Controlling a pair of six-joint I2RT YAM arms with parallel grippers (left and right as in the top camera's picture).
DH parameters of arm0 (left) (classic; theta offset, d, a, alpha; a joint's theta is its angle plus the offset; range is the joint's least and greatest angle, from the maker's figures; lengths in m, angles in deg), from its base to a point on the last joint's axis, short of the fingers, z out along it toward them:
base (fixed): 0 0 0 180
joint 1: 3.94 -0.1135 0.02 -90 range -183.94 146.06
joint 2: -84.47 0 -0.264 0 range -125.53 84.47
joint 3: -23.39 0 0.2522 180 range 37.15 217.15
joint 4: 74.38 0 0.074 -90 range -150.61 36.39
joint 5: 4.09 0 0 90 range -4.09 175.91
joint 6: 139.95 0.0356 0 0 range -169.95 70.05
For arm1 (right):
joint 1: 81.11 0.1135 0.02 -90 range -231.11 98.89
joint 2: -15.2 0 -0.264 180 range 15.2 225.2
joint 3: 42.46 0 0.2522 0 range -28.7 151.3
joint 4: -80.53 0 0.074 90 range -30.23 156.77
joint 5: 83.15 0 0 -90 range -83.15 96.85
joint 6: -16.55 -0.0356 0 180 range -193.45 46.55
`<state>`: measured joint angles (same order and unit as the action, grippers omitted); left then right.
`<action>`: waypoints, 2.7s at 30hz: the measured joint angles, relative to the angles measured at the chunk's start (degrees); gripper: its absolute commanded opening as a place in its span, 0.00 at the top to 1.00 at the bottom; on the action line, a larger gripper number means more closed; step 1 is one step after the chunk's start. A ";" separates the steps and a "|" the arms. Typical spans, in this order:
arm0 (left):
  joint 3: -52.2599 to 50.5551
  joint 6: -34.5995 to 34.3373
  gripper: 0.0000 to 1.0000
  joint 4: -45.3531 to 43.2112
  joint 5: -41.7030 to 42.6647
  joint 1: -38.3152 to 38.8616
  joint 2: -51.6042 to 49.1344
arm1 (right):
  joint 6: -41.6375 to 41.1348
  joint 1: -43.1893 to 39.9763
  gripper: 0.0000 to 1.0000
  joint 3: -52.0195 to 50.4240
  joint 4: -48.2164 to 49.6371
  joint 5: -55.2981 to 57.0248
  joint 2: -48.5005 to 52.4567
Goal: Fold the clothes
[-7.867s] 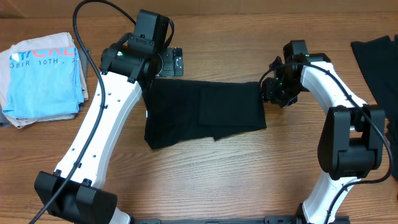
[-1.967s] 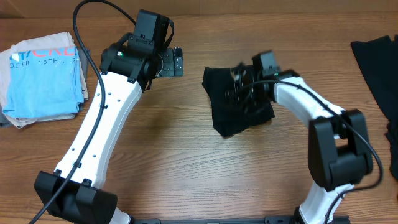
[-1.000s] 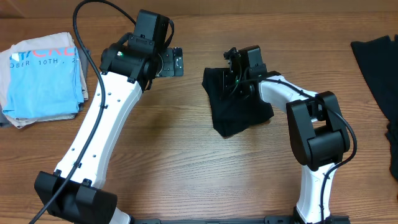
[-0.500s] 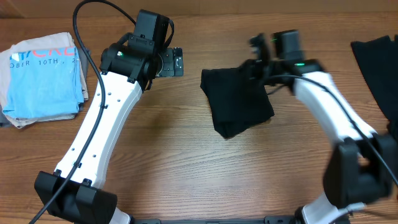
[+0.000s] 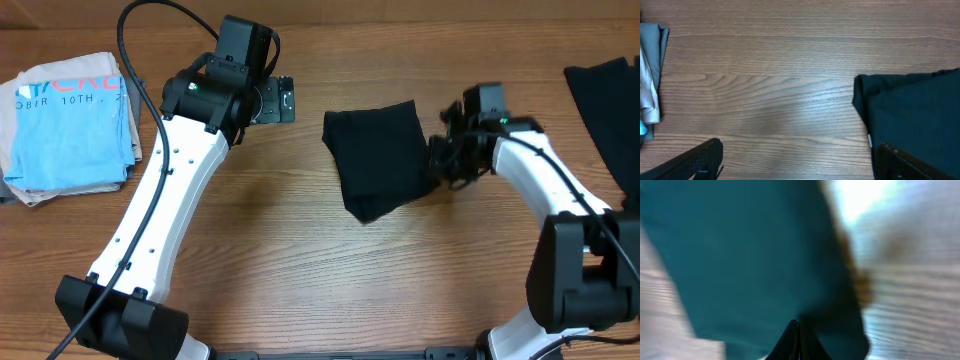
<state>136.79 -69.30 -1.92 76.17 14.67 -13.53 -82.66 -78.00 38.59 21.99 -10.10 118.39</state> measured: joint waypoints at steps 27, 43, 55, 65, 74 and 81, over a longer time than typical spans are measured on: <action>0.00 0.00 0.00 0.02 0.02 0.00 0.00 | -4.61 6.73 0.96 13.44 9.40 -11.56 -0.76; 0.00 0.00 0.00 0.00 0.02 0.00 0.00 | -5.79 16.72 0.96 13.35 31.26 -7.93 19.21; 0.00 0.00 0.00 0.02 0.00 0.00 0.00 | -5.99 16.74 0.82 13.31 41.86 -9.57 21.92; 0.00 0.00 0.00 0.00 0.00 0.00 0.00 | -5.84 14.12 0.87 21.20 26.84 -15.41 20.24; 0.00 0.00 0.00 0.00 0.02 0.00 0.00 | -5.95 13.05 0.96 22.64 12.59 -0.17 18.16; 0.00 0.00 0.00 0.00 0.00 0.00 0.00 | -5.95 13.05 0.96 20.50 17.05 6.75 18.16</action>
<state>136.79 -69.30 -1.92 76.17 14.67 -13.53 -88.61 -64.95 59.09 39.04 -3.35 136.56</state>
